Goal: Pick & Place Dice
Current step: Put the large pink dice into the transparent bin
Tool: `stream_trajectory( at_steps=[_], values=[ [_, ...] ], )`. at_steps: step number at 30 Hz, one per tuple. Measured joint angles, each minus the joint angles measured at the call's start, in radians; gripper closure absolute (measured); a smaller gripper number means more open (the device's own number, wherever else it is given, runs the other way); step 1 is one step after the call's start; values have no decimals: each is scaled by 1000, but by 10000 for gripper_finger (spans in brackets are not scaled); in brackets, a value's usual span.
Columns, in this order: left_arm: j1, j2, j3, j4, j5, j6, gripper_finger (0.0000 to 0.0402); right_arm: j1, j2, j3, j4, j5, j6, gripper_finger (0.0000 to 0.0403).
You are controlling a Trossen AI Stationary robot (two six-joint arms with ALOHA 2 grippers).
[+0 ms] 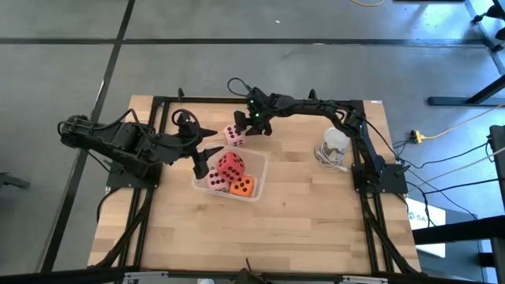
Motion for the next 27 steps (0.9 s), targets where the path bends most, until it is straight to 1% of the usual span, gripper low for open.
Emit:
stream_trajectory(
  at_steps=[2, 5, 10, 11, 14, 17, 21, 24, 27],
  values=[
    [0, 0, 0, 0, 2, -7, 187, 0, 0, 0, -1, 0, -1, 178],
    [0, 0, 0, -1, 4, -14, 187, 0, 0, 0, -3, 0, -13, 215],
    [0, 0, 0, -5, 28, -20, 187, 0, 0, 0, -4, 3, -59, 317],
    [0, 0, 0, -5, 30, -24, 187, 1, 0, 0, -5, 3, -75, 327],
    [0, 0, 0, -20, 41, -36, 187, 1, 0, 0, -5, 0, -120, 327],
    [0, 0, 0, -45, 53, -58, 187, 1, 0, -1, -4, -3, -131, 329],
    [0, 0, 0, -73, 55, -92, 187, 1, -2, -2, -1, -4, -157, 347],
    [-2, 0, 0, -80, 55, -97, 187, 1, -15, -4, -13, -3, -183, 348],
    [-16, -2, 0, -80, 54, -96, 187, -2, -31, -7, -30, -5, -191, 357]
  ],
)
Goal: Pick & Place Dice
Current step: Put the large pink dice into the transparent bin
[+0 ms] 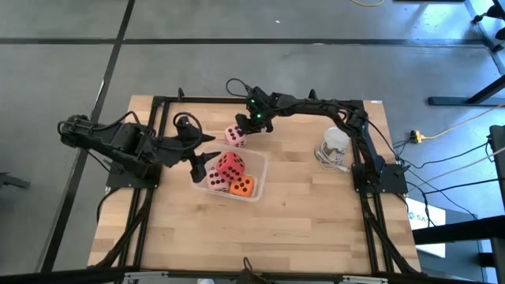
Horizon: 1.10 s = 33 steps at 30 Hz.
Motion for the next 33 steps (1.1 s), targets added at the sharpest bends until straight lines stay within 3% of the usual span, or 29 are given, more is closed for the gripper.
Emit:
stream_trajectory(
  at_steps=[9, 13, 25, 33],
  values=[
    [-33, -19, 0, 0, -33, -7, 187, -4, -40, 0, -47, -14, -71, 367],
    [-47, -30, 0, 0, -55, -13, 187, -19, -89, 1, -53, -7, -94, 390],
    [-50, -71, 0, 0, -62, -15, 187, -40, -257, 3, -95, -1, -160, 401],
    [-50, -91, 0, 0, -73, -7, 187, 22, -363, 3, -217, -9, -250, 401]
  ],
)
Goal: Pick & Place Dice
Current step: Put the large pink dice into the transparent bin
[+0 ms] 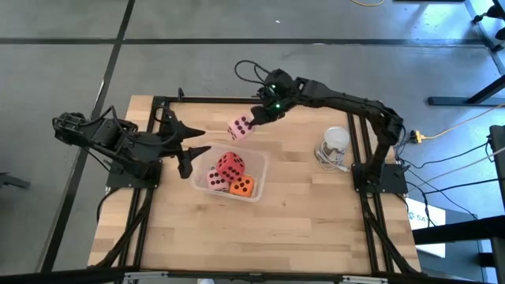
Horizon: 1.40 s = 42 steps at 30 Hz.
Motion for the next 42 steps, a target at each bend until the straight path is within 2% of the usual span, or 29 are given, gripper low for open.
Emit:
stream_trajectory(
  at_steps=[8, 14, 20, 28, 39, 42],
  values=[
    [0, -9, 0, 0, -8, 0, 187, 115, -107, 0, -102, -2, -32, 401],
    [0, -9, 0, 0, -13, 1, 187, 227, -132, 0, -160, 30, -38, 401],
    [0, -9, 0, 0, -15, 1, 187, 306, -124, 0, -196, 76, -38, 401],
    [0, -9, 0, 0, -15, 1, 187, 353, -119, 1, -194, 160, -38, 401],
    [0, -9, 0, 0, -14, 1, 187, 428, -24, 0, -207, 195, -54, 402],
    [0, -9, 0, 0, -14, 1, 187, 435, -7, 0, -232, 240, -64, 402]
  ],
)
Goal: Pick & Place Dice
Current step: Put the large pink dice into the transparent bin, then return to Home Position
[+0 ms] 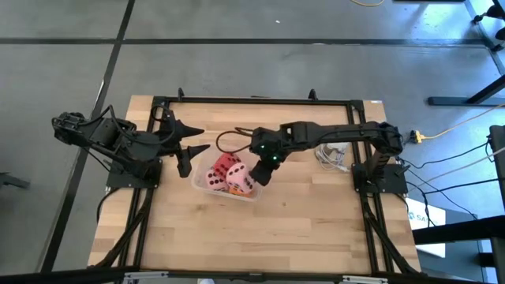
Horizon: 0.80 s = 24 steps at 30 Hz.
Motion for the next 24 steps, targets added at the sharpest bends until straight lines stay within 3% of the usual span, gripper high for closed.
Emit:
stream_trajectory(
  at_steps=[17, 20, 24],
  values=[
    [0, 0, 0, 0, 3, 0, 187, 5, 2, 0, -31, 80, -16, 402],
    [0, -4, 0, 0, -9, 17, 187, 8, -33, 0, -46, 90, -34, 403],
    [-12, -39, 0, 1, -52, 26, 187, 22, -142, 0, -68, 202, -93, 403]
  ],
)
